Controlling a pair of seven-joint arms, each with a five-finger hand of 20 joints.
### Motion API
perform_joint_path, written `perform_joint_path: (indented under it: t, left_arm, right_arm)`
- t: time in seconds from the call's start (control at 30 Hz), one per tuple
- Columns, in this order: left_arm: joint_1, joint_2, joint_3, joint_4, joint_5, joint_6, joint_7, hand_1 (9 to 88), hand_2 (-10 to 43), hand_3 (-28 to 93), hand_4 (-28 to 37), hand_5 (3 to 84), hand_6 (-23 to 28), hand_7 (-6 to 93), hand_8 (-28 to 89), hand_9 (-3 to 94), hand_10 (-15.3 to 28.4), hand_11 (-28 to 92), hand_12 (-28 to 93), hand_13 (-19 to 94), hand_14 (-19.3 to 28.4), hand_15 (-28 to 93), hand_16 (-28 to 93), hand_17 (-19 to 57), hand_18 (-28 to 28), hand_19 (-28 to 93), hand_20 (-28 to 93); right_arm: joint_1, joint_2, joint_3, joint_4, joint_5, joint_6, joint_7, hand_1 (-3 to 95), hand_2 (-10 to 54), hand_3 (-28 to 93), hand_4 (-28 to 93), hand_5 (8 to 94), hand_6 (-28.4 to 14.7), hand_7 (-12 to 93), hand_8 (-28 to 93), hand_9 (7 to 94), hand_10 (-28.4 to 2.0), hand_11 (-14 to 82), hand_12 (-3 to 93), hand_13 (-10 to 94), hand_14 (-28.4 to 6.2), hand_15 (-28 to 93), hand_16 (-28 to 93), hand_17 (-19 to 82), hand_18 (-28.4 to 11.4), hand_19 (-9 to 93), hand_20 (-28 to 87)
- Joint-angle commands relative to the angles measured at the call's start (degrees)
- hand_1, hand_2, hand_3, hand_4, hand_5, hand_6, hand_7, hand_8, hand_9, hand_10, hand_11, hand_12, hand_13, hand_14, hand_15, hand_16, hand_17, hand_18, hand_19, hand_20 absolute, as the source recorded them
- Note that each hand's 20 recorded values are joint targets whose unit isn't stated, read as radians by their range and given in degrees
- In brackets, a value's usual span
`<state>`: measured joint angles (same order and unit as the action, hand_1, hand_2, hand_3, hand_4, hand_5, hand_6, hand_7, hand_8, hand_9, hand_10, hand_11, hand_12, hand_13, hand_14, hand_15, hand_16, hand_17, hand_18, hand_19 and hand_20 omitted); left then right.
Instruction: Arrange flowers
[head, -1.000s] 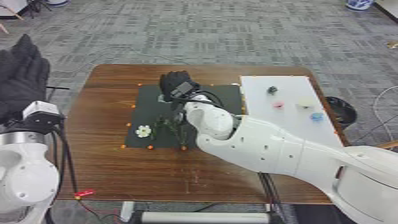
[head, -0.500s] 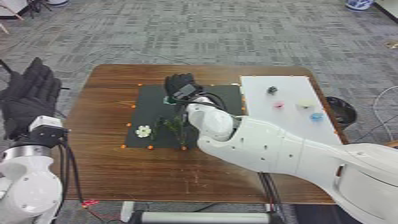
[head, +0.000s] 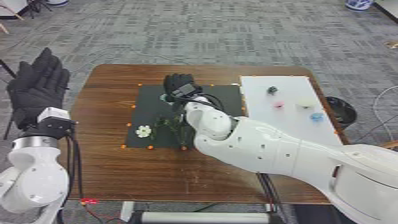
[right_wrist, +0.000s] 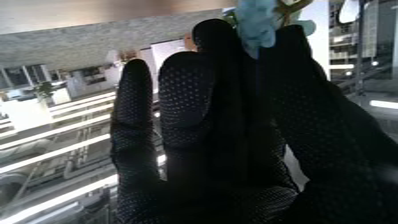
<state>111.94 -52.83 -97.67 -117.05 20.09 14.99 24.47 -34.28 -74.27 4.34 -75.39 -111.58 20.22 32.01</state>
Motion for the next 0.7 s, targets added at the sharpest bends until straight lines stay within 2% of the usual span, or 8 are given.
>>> perform_joint_path:
  t: [0.03, 0.27, 0.4, 0.5, 0.7]
  left_arm:
    - [0.77, -1.49, 0.06, -0.01, 0.14, -0.95, 0.03, 23.5, 23.2, 70, -28.3, 38.0, 9.1, 5.1, -7, 22.4, 12.7, 17, 3, 14, 7.3, 10, -8, -3.3, 3.7, 22, 1]
    - [2.25, -2.31, -0.91, -0.27, -0.48, -0.88, 0.43, 23.2, 22.6, 70, -28.3, 38.0, 9.1, 5.1, -7, 22.6, 12.7, 17, 3, 14, 7.4, 10, -8, -3.2, 3.8, 22, 1]
    - [2.97, -2.82, -1.38, -0.31, -0.49, -1.53, 0.57, 22.8, 22.5, 71, -28.3, 38.0, 9.0, 5.2, -7, 22.6, 12.6, 16, 3, 14, 7.4, 10, -8, -3.2, 3.9, 22, 1]
    - [3.27, -3.01, -1.54, -0.24, -1.07, -2.25, 0.71, 22.8, 22.1, 71, -28.3, 38.0, 9.0, 5.2, -7, 22.7, 12.6, 16, 4, 14, 7.4, 10, -8, -3.2, 3.9, 22, 1]
    - [3.79, -3.21, -1.97, -0.32, -1.40, -2.33, 0.93, 22.9, 21.7, 70, -28.3, 38.0, 9.0, 5.1, -7, 22.8, 12.6, 16, 4, 14, 7.5, 10, -8, -3.3, 4.1, 22, 1]
  right_arm:
    - [-0.24, -0.95, 0.54, 0.04, -0.26, 0.63, 0.61, 55.0, -6.6, 67, -28, 61.9, 0.5, 39, -3, 74.8, -7.4, 12.5, 41.8, 66, -5.3, 60, 39, 26, -18.1, 66, 33]
    - [-0.75, -0.66, 1.05, -0.43, -0.15, -0.31, 0.87, 54.3, -6.9, 69, -28, 60.8, 0.0, 38, -4, 73.2, -7.8, 11.7, 38.2, 66, -4.8, 57, 40, 25, -18.3, 65, 32]
    - [-0.87, -0.63, 1.12, -0.57, -0.01, -0.49, 0.79, 54.1, -8.4, 70, -28, 60.5, -0.3, 37, -4, 71.9, -8.1, 12.4, 35.3, 66, -4.6, 56, 42, 25, -18.4, 65, 31]
    - [-1.20, -0.46, 1.60, -0.80, 0.46, -1.24, 0.64, 53.7, -8.7, 71, -28, 60.4, -0.5, 35, -4, 71.1, -8.1, 12.7, 34.0, 66, -4.7, 55, 42, 25, -18.4, 65, 31]
    - [-1.48, -0.33, 2.10, -0.79, 0.47, -2.02, 0.45, 52.0, -8.7, 72, -28, 59.9, -0.5, 32, -4, 69.1, -8.6, 15.4, 29.9, 66, -5.2, 55, 41, 25, -18.5, 65, 30]
